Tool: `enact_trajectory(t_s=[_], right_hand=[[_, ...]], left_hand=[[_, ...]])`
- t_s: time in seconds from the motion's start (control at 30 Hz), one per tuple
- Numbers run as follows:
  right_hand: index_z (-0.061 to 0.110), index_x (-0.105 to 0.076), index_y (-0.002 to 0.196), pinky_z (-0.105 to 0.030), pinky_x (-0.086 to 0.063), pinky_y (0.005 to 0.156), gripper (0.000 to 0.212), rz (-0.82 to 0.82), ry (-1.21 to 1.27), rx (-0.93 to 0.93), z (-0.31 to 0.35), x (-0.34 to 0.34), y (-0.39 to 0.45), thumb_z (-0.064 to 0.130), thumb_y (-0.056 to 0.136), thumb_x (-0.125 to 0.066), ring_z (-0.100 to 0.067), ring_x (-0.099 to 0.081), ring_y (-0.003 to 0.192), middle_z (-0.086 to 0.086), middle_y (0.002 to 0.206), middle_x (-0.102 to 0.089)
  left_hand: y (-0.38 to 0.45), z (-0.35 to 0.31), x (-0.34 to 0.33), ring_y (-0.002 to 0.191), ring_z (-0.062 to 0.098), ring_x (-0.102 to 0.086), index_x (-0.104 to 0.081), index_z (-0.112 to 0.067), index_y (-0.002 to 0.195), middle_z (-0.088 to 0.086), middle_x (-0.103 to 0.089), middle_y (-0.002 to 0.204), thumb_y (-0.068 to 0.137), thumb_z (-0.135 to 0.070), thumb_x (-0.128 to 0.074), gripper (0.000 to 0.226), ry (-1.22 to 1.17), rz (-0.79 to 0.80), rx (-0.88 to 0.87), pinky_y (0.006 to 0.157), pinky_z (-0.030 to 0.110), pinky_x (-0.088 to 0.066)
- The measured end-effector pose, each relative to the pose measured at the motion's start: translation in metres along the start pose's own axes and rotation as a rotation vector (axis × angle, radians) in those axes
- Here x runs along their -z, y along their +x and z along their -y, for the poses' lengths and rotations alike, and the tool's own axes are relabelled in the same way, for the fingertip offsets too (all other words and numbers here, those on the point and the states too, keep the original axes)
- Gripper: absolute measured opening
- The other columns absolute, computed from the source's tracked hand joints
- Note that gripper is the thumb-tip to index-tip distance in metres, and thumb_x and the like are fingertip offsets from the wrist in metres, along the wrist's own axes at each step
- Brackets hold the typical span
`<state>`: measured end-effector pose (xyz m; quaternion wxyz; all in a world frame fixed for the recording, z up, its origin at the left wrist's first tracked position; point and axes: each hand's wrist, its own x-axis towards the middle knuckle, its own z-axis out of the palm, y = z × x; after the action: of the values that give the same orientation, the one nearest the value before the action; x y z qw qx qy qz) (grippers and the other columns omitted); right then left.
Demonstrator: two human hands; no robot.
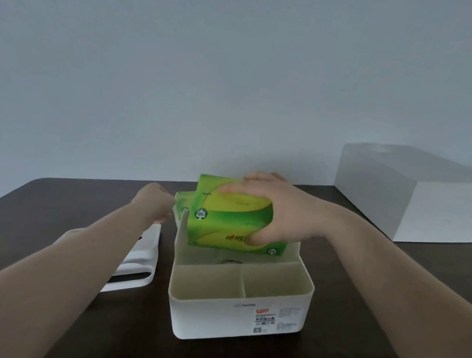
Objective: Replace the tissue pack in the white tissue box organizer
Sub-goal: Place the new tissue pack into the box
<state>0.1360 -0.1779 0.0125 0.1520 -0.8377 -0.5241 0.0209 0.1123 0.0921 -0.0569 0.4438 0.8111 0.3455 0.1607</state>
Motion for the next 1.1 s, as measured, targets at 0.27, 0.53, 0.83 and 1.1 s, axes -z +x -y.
enact_trajectory(t_s=[0.27, 0.53, 0.83, 1.1], right_hand=[[0.055, -0.028, 0.14, -0.04, -0.014, 0.117, 0.08, 0.191, -0.108, -0.024, -0.003, -0.013, 0.001, 0.029, 0.078, -0.071, -0.014, -0.009, 0.141, 0.007, 0.152, -0.021], [0.04, -0.055, 0.131, -0.027, -0.027, 0.111, 0.047, 0.126, 0.03, -0.075, -0.005, -0.02, 0.002, 0.046, 0.085, -0.064, -0.006, -0.037, 0.135, 0.015, 0.146, -0.044], [0.02, -0.067, 0.117, -0.025, -0.046, 0.083, 0.031, -0.4, 0.066, -0.043, 0.072, -0.044, 0.027, 0.033, 0.097, -0.047, -0.004, -0.06, 0.096, 0.007, 0.116, -0.069], [0.018, -0.059, 0.123, -0.034, -0.049, 0.083, 0.035, -0.108, -0.02, -0.121, 0.131, -0.093, 0.07, 0.022, 0.091, -0.046, -0.027, -0.059, 0.107, -0.004, 0.117, -0.065]], left_hand=[[-0.004, 0.016, 0.008, 0.075, 0.03, -0.065, -0.062, -0.013, 0.079, 0.011, -0.063, 0.075, 0.08, -0.009, -0.049, 0.014, -0.028, -0.011, -0.021, 0.077, 0.041, -0.056], [-0.024, 0.03, 0.031, 0.086, 0.027, -0.059, -0.063, -0.012, 0.087, 0.006, -0.06, 0.091, 0.084, -0.007, -0.044, 0.019, 0.127, -0.076, -0.045, 0.084, 0.04, -0.055], [-0.051, 0.078, 0.102, 0.093, 0.03, -0.053, -0.063, -0.01, 0.093, 0.008, -0.06, 0.101, 0.083, -0.006, -0.039, 0.027, 0.418, -0.183, 0.065, 0.093, 0.036, -0.045], [-0.074, 0.126, 0.145, 0.073, 0.026, -0.053, -0.059, -0.004, 0.086, 0.007, -0.057, 0.076, 0.078, -0.004, -0.051, 0.012, 0.473, -0.032, 0.186, 0.063, 0.029, -0.044]])
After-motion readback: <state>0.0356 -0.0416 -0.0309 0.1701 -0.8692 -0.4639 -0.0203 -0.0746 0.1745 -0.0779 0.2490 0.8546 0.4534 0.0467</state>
